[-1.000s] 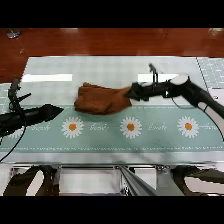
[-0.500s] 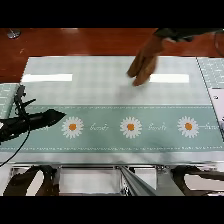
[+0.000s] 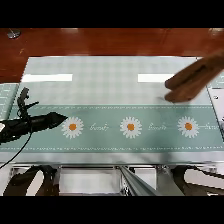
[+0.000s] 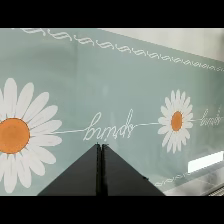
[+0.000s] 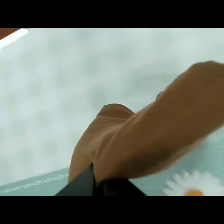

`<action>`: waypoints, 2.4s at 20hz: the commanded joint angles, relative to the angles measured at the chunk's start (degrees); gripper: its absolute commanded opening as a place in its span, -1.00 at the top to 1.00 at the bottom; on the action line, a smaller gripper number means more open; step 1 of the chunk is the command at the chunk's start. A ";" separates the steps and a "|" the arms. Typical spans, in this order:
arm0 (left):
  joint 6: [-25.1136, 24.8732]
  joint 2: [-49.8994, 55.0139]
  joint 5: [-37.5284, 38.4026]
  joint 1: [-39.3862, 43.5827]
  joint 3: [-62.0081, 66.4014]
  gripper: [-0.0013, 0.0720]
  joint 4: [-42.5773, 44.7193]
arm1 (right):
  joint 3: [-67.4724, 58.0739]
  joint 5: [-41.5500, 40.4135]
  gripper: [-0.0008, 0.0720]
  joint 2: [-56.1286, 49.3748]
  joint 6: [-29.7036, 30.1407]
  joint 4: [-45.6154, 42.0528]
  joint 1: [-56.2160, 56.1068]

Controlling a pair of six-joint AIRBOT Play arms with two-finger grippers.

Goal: Fold the shirts.

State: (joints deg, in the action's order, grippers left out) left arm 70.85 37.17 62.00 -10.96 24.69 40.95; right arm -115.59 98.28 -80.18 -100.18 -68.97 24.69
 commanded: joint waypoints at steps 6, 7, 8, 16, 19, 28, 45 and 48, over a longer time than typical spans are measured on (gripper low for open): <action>-1.46 0.00 -1.29 0.04 -0.04 0.89 0.00 | 19.23 7.63 0.89 18.64 1.40 -18.27 15.43; -1.70 0.00 -1.64 0.04 -0.04 0.89 -0.02 | 23.37 7.39 0.89 21.35 1.27 -18.84 17.90; -2.78 0.00 -1.79 0.04 -0.04 0.89 -0.02 | 27.85 6.73 0.89 24.44 1.16 -19.32 20.68; -2.93 0.00 -2.01 0.04 -0.04 0.89 -0.04 | 54.12 1.36 0.89 44.85 -4.76 -32.28 39.80; -2.93 0.00 -2.01 0.04 -0.04 0.89 -0.04 | 61.35 1.53 0.27 49.03 -6.62 -34.01 42.36; -4.17 0.02 -9.07 -0.09 10.56 0.89 0.02 | 54.01 -11.58 0.30 36.94 5.22 8.13 37.81; 17.51 25.62 -3.04 17.51 29.90 0.89 30.05 | 52.13 -32.02 0.89 3.28 -11.52 -24.85 -42.29; 17.51 26.38 0.87 17.59 29.90 0.89 29.99 | 52.09 -29.42 0.89 3.87 -11.76 -24.09 -42.29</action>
State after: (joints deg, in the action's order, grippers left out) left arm 86.87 61.84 60.03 6.15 55.13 68.47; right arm -63.92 66.37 -75.59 -109.58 -91.15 -17.04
